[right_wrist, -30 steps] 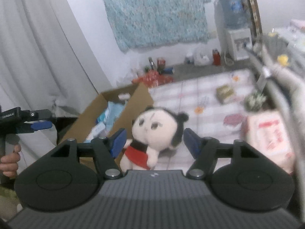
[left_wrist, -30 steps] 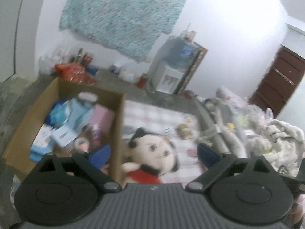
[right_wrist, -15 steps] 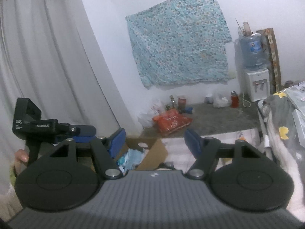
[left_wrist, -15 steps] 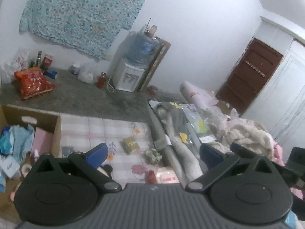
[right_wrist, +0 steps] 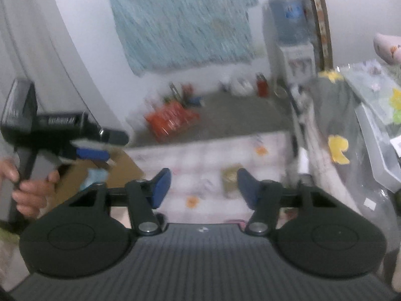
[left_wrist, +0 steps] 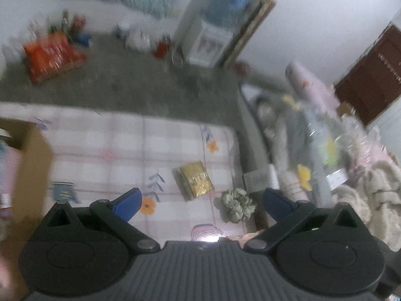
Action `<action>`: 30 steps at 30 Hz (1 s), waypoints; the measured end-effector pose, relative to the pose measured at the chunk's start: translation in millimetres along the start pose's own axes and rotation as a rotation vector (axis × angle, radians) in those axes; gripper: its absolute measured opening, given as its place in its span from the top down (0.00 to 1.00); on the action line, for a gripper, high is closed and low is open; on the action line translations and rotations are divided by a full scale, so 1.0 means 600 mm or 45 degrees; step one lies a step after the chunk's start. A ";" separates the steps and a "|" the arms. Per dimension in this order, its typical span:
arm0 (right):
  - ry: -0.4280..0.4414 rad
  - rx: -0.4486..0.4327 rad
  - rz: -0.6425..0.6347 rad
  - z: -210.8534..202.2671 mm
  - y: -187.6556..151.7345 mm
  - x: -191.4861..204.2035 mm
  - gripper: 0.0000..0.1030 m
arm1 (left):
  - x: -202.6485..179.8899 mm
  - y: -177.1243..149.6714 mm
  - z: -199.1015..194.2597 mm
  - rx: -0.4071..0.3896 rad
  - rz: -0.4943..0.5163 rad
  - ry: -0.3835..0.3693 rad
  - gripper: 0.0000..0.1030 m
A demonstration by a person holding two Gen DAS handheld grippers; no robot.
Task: Organize soft objects
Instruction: 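Move both tools back over the bed toward the gold packet and green scrunchie, then grasp the gold packet with left tool while right tool grasps the green scrunchie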
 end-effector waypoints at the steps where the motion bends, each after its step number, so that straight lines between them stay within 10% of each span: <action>1: -0.030 0.032 -0.042 0.033 -0.003 -0.007 0.51 | 0.007 0.003 0.035 0.038 -0.009 -0.003 0.00; 13: -0.115 0.200 -0.143 0.203 -0.063 -0.031 0.56 | 0.086 0.001 0.356 0.328 -0.089 0.158 0.05; 22: -0.194 0.237 -0.434 0.258 -0.071 -0.025 0.56 | 0.068 -0.001 0.365 0.297 0.065 0.218 0.33; 30: -0.266 0.385 -0.701 0.370 -0.073 0.020 0.56 | 0.099 0.006 0.332 0.326 0.020 0.228 0.34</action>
Point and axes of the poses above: each gripper's, at about its wrist camera, not at the fingertips, and z roughly the way its jaws point, x to its left, y to its top, the point moved 3 cm from there along z, roughly the way its jaws point, and after that the axes turned 12 degrees about -y, right-handed, at the moved point
